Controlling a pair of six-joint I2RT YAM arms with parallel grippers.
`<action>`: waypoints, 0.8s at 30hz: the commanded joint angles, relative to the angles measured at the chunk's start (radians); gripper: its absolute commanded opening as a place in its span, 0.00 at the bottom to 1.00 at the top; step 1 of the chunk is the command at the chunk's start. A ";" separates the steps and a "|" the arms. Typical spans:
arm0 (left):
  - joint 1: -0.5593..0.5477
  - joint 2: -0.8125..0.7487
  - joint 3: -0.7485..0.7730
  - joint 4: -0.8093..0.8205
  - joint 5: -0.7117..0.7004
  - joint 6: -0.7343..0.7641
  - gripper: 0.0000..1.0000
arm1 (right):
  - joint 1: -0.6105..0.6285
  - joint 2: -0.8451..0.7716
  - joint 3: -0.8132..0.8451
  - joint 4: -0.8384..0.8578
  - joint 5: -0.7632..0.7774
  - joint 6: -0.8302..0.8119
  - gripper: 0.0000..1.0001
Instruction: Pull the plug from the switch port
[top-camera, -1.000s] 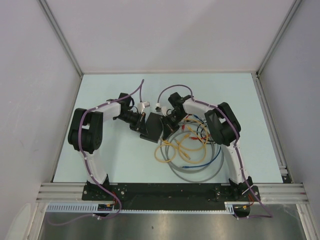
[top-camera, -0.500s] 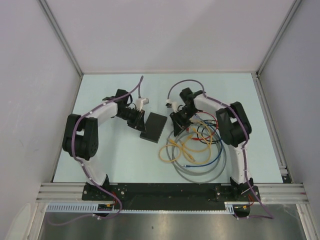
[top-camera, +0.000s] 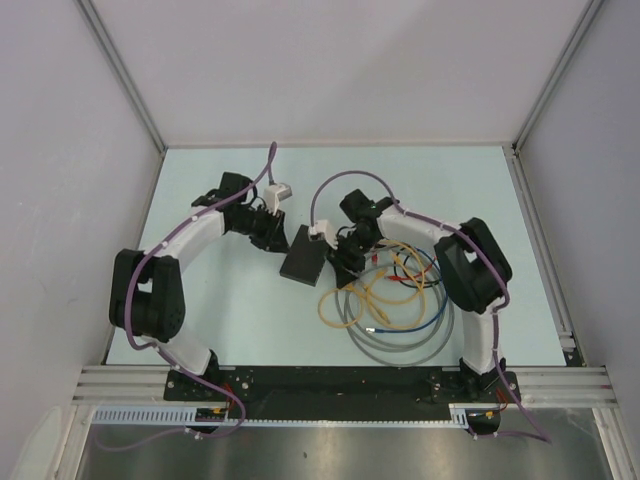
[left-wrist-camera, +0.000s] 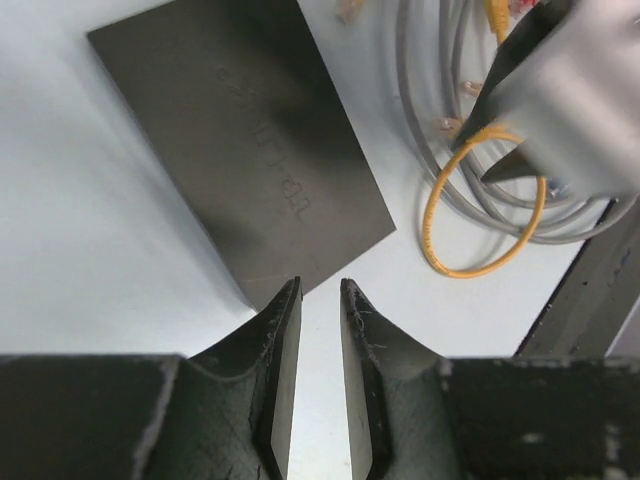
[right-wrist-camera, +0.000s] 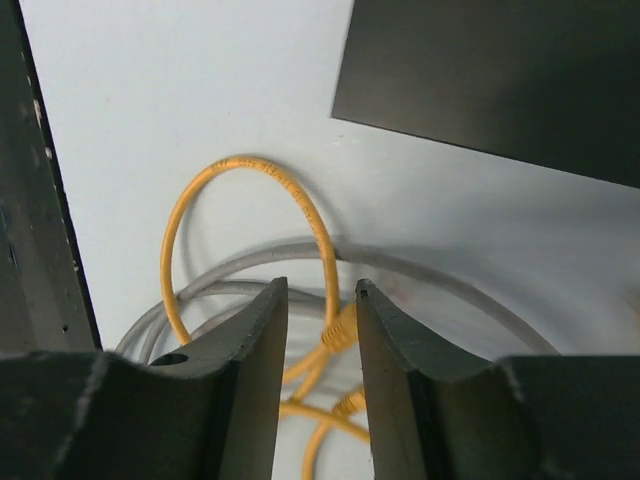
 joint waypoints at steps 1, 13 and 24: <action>0.031 -0.014 -0.002 0.079 -0.027 -0.030 0.27 | 0.003 0.108 0.054 -0.099 -0.035 -0.136 0.37; 0.069 0.015 -0.023 0.156 -0.021 -0.084 0.29 | -0.160 0.146 0.053 -0.197 0.342 -0.121 0.25; 0.069 0.066 0.040 0.142 -0.007 -0.090 0.30 | -0.378 0.211 0.250 -0.162 0.445 -0.059 0.24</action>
